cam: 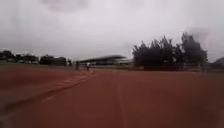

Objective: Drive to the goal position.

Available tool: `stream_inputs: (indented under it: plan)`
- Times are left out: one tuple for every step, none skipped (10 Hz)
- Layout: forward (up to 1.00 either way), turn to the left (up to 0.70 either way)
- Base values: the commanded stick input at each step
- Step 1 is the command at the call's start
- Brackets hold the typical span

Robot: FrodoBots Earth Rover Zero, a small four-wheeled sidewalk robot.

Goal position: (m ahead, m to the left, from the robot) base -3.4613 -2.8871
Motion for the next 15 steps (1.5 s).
stream_inputs:
  plan:
    - [0.50,0.00]
    - [0.50,0.00]
    - [0.50,0.00]
    - [0.50,0.00]
    - [0.50,0.00]
    - [0.50,0.00]
    - [0.50,0.00]
    - [0.50,0.00]
    - [0.50,0.00]
    - [0.50,0.00]
    - [0.50,0.00]
    - [0.50,0.00]
    - [0.50,0.00]
    - [0.50,0.00]
    - [0.50,0.00]
